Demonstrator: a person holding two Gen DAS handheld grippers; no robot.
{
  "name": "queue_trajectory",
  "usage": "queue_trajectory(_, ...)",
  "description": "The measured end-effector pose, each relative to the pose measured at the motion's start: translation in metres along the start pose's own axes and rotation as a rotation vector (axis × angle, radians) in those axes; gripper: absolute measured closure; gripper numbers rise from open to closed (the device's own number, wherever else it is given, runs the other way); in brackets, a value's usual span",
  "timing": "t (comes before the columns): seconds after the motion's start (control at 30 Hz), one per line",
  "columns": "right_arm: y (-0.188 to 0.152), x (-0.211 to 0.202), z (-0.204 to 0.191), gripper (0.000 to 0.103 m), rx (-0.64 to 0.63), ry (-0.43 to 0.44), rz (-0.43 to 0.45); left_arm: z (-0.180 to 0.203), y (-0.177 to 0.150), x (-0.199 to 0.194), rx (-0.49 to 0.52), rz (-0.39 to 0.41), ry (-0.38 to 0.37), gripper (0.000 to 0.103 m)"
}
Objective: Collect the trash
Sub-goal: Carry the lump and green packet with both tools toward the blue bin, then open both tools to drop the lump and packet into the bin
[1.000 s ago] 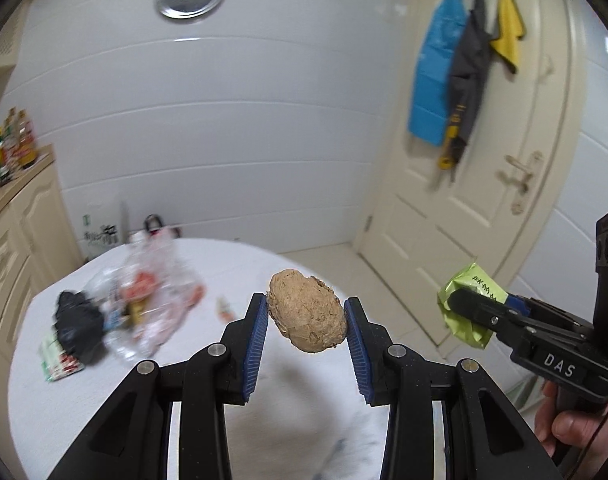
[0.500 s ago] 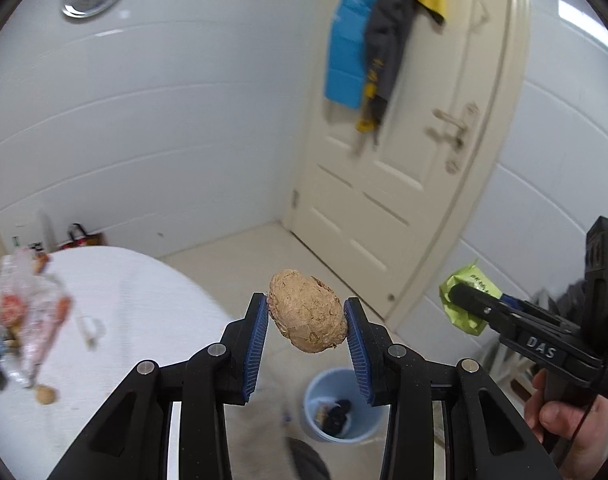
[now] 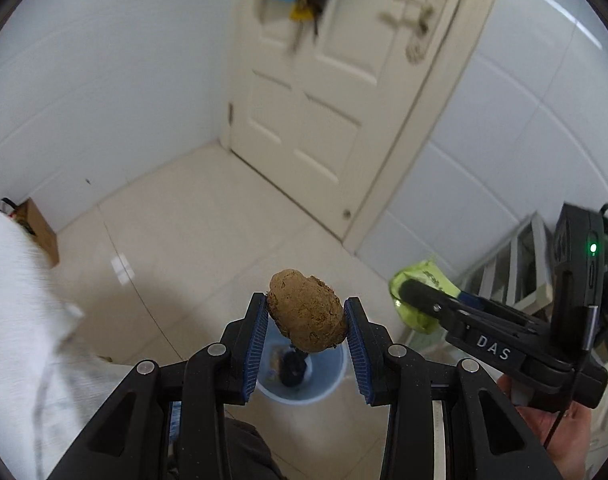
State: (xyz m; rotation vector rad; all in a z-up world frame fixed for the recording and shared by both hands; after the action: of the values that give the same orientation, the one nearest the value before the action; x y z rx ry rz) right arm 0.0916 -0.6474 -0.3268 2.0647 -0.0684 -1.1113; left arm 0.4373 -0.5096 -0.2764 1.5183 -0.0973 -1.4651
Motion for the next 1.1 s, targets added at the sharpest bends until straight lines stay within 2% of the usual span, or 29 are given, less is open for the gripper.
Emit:
queue_trajectory(0.33, -0.016, 0.052, 0.035, 0.059, 0.076, -0.028, -0.101, 0.001, 0.009, 0.103, 0.027, -0.175, -0.025, 0.065)
queue_trajectory(0.37, -0.018, 0.058, 0.038, 0.057, 0.083, -0.032, -0.111, 0.004, 0.011, 0.11, 0.033, -0.191, -0.026, 0.061)
queue_trajectory(0.4, -0.019, 0.062, 0.04, 0.053, 0.092, -0.041, -0.115, 0.002, 0.011, 0.12, 0.047, -0.222, -0.026, 0.047)
queue_trajectory(0.43, -0.021, 0.065, 0.045, 0.035, 0.103, -0.06, -0.117, 0.001, 0.013, 0.127, 0.053, -0.231, -0.011, 0.035)
queue_trajectory(0.47, -0.023, 0.067, 0.048, 0.016, 0.11, -0.071, -0.118, 0.0, 0.017, 0.133, 0.059, -0.229, 0.006, 0.031)
queue_trajectory(0.53, -0.025, 0.068, 0.054, 0.01, 0.127, -0.087, -0.115, -0.004, 0.023, 0.137, 0.065, -0.217, 0.028, 0.012)
queue_trajectory(0.63, -0.026, 0.062, 0.062, 0.0, 0.161, -0.108, -0.1, -0.013, 0.034, 0.132, 0.056, -0.187, 0.059, 0.006)
queue_trajectory(0.83, -0.024, 0.047, 0.064, 0.0, 0.168, -0.145, -0.079, -0.025, 0.052, 0.106, 0.035, -0.12, 0.096, 0.005)
queue_trajectory(1.1, -0.009, 0.015, 0.021, 0.0, 0.109, -0.114, -0.019, -0.044, 0.062, 0.028, 0.008, 0.027, 0.124, 0.003)
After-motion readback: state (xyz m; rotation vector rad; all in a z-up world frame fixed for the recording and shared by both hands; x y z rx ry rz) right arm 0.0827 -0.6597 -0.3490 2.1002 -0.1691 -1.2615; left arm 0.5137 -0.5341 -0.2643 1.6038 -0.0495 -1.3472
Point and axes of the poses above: each gripper's, at about its wrist camera, not at the fingertips, and x roughly the way its jaws point, z to its right, y to its top, the point moved 6 cm from there along x, roughly the way its jaws point, and after that the axes turned 9 degrees about z, right-handed, at the moved point
